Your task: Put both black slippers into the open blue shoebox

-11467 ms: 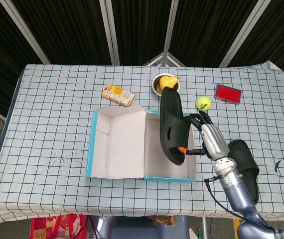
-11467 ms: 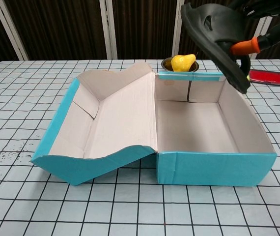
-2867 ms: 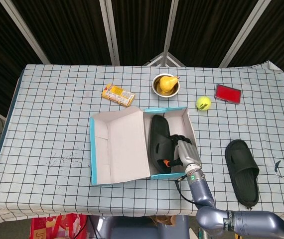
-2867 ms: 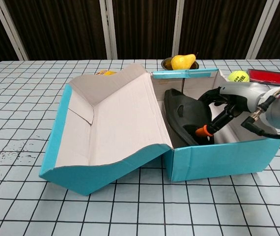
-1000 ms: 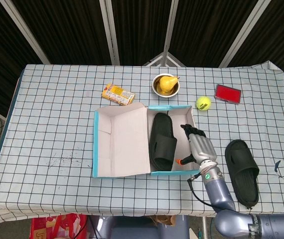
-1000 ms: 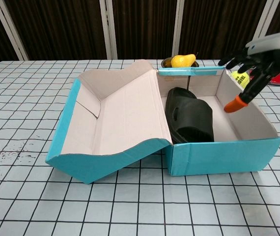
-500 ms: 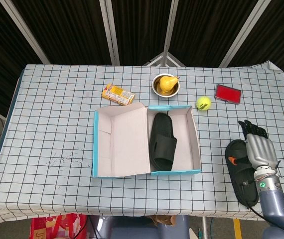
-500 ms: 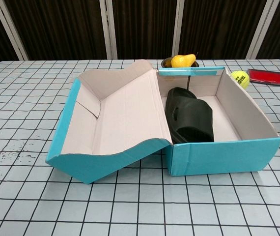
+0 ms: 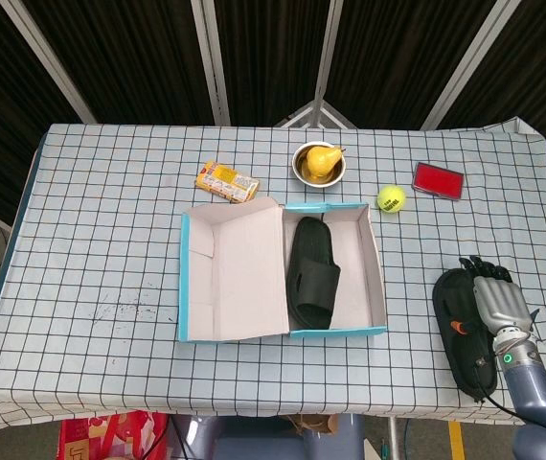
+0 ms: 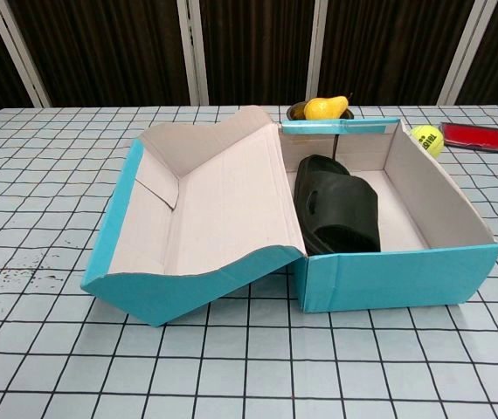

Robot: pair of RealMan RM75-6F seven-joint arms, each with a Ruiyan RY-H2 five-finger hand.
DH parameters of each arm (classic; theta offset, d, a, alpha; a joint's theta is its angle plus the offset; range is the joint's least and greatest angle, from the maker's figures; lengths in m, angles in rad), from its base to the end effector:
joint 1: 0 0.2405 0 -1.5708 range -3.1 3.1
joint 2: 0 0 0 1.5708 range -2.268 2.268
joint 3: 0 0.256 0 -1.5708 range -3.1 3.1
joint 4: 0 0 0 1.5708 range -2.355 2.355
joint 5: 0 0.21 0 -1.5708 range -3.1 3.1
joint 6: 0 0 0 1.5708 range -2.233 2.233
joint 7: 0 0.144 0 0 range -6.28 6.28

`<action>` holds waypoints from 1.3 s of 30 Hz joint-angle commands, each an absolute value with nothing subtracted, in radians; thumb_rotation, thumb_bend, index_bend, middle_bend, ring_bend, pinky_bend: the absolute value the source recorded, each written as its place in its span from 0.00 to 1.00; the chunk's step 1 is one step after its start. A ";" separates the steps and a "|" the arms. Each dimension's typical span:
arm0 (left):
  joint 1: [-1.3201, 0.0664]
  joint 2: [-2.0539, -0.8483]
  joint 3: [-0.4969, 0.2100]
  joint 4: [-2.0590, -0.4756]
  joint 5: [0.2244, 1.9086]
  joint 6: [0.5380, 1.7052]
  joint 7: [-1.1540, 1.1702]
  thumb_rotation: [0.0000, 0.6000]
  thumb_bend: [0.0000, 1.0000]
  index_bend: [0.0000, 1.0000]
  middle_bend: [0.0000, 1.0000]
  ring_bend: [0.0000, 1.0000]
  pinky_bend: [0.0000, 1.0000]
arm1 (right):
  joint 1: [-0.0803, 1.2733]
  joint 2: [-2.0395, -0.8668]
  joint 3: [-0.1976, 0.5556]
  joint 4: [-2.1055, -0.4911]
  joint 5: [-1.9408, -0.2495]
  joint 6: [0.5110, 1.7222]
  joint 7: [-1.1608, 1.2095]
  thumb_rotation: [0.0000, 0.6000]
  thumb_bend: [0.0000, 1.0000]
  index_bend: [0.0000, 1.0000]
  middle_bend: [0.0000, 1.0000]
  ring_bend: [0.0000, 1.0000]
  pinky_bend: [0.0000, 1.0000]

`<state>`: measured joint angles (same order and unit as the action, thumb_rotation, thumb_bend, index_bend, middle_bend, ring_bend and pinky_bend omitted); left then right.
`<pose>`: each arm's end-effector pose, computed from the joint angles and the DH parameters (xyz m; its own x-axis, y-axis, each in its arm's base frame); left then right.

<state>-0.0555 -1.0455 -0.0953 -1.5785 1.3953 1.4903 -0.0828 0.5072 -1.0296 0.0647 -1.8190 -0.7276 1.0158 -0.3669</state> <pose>-0.3361 0.1807 0.2012 0.4071 -0.0529 0.9119 0.9090 0.1209 -0.3988 -0.2889 -0.2756 0.1301 0.3744 -0.4167 0.8284 -0.8578 0.1836 0.4801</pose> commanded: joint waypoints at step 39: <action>-0.100 -1.124 -0.133 -1.507 1.298 1.419 0.000 1.00 0.38 0.02 0.00 0.00 0.07 | 0.631 -1.011 0.009 -1.608 -0.755 0.748 -0.384 1.00 0.12 0.07 0.02 0.00 0.00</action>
<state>-0.0973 -1.1225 -0.1335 -1.5075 1.2998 1.4218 -0.0027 0.6311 -1.0227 0.0126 -1.6005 -0.7615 0.7532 -0.3911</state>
